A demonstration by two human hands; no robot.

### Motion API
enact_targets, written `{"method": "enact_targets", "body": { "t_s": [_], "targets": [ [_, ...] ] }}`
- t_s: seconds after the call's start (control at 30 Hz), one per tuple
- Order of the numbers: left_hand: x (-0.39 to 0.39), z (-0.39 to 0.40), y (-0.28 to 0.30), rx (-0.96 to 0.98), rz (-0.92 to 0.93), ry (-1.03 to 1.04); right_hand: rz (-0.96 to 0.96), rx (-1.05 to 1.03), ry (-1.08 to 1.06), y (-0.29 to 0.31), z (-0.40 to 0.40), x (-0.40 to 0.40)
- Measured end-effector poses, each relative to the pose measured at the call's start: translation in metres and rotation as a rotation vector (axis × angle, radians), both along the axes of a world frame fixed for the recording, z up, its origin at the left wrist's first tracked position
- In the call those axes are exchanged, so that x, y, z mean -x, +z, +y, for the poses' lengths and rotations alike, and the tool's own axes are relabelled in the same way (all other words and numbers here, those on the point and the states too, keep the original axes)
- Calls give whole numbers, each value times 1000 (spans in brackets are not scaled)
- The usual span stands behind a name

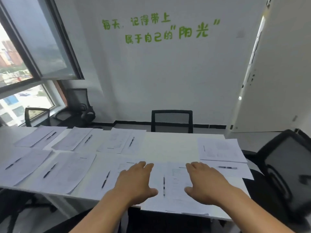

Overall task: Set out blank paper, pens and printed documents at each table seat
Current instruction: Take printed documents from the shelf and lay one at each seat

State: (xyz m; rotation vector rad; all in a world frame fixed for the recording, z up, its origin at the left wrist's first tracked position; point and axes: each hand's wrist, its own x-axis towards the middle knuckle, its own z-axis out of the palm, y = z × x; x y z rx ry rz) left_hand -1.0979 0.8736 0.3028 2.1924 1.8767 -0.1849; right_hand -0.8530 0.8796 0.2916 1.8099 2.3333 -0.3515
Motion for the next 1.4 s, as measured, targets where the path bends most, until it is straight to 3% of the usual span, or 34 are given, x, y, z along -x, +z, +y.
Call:
{"method": "enact_targets", "body": {
  "t_s": [0.23,0.7,1.07,1.4],
  "targets": [
    [-22,65,-33,93,30,-45,75,124,-13,-55,57,-14],
    [-33,124,-113,272,27,-123,91,291,-36,-132,107,-8],
    [-8,176,-216,374,91,-281,28,390,-84,-206,151,20],
    [6,196,-293,337,104,-392,-31,403,-55,-275,184,29]
  ]
}}
